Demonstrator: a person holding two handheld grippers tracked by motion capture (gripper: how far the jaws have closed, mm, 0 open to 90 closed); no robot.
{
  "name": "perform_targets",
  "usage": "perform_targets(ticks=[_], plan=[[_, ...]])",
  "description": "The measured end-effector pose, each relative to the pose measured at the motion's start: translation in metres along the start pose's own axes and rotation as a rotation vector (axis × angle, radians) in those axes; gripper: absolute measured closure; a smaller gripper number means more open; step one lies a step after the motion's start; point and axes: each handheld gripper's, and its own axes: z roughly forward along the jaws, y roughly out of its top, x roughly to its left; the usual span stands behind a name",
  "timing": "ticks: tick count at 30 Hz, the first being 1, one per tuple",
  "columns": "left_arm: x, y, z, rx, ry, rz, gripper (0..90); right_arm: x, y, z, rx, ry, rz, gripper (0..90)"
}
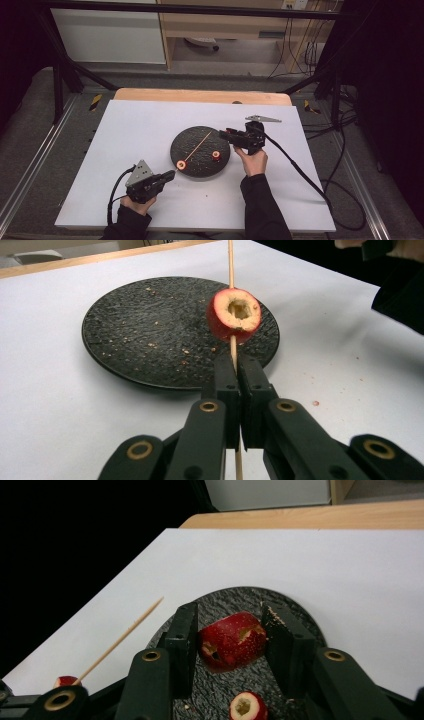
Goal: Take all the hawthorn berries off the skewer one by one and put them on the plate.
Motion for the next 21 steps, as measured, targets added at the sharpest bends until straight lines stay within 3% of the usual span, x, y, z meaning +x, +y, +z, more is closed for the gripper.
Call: perform_targets(ticks=[9,21], plan=[[0.002,0.000,0.000,0.002,0.001,-0.006,88.2,-0.003,-0.016,0.030,0.045,-0.002,0.014,60.0],[0.001,-0.001,0.002,0.010,-0.002,-0.005,88.2,-0.014,-0.040,0.062,0.130,-0.067,-0.008,59.9]])
